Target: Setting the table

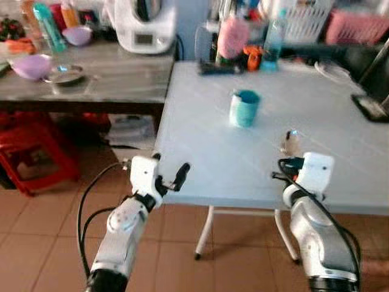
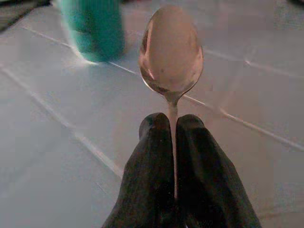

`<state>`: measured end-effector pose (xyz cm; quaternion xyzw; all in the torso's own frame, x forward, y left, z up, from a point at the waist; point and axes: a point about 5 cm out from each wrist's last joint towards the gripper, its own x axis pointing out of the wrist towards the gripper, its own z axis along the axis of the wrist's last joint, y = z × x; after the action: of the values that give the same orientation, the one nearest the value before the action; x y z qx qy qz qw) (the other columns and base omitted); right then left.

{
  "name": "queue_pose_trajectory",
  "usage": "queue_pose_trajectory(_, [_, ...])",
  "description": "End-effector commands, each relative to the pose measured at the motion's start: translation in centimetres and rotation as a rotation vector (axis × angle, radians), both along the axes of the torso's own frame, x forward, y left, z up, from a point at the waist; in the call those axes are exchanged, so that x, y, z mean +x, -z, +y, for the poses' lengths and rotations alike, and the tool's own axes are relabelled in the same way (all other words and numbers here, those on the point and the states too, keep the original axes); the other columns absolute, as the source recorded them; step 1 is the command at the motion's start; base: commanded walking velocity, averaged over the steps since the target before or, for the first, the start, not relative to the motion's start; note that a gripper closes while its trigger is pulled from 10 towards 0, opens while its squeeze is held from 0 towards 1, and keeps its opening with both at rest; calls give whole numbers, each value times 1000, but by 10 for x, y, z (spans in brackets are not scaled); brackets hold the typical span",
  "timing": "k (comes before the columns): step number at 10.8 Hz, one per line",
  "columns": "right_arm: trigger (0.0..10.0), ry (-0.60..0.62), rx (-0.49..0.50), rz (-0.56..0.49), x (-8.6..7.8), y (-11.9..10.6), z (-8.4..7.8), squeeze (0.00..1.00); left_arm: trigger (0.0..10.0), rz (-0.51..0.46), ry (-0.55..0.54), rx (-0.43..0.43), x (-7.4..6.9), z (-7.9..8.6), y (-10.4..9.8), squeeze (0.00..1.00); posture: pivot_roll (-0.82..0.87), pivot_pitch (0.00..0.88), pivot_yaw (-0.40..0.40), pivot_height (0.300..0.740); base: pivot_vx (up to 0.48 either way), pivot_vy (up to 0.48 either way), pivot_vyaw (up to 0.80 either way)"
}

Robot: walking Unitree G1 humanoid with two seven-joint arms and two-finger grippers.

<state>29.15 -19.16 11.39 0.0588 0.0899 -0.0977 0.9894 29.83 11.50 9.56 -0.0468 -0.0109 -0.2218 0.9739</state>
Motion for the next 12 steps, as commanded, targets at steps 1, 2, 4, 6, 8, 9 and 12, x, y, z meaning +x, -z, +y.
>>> queue_pose_trajectory(1, [10000, -33, 12, -48, 4, -10, 9, 0, 10000, 2, -36, 15, 0, 10, 1, 0, 36, 0, 2, 740, 0, 371, 488])
queue_pose_trajectory(2, [10000, -30, 10, -46, 4, -10, 8, 0, 10000, 1, -38, 14, 1, 10, 0, 0, 36, 0, 2, 740, 0, 368, 494])
queue_pose_trajectory(4, [10000, -26, 11, -47, 3, -9, 8, 0, 10000, 0, -44, 12, 1, 9, 0, 0, 32, 0, 0, 740, 0, 366, 591])
queue_pose_trajectory(6, [10000, -22, 7, -49, 3, -9, 7, 0, 10000, -2, -46, 9, 3, 8, -1, 0, 32, 0, 0, 740, 0, 368, 0])
queue_pose_trajectory(8, [10000, -15, 7, -52, 3, -9, 6, 0, 10000, -2, -46, 7, 3, 7, -1, 0, 31, 0, 1, 740, 0, 368, 0])
queue_pose_trajectory(9, [10000, -11, 11, -49, 3, -8, 6, 0, 10000, -1, -45, 8, 4, 7, -1, 0, 31, 0, 0, 740, 0, 371, 0])
queue_pose_trajectory(12, [10000, -11, 11, -50, 4, -7, 6, 0, 10000, 0, -43, 6, 5, 5, -1, 0, 34, 0, 2, 740, 0, 369, 0])
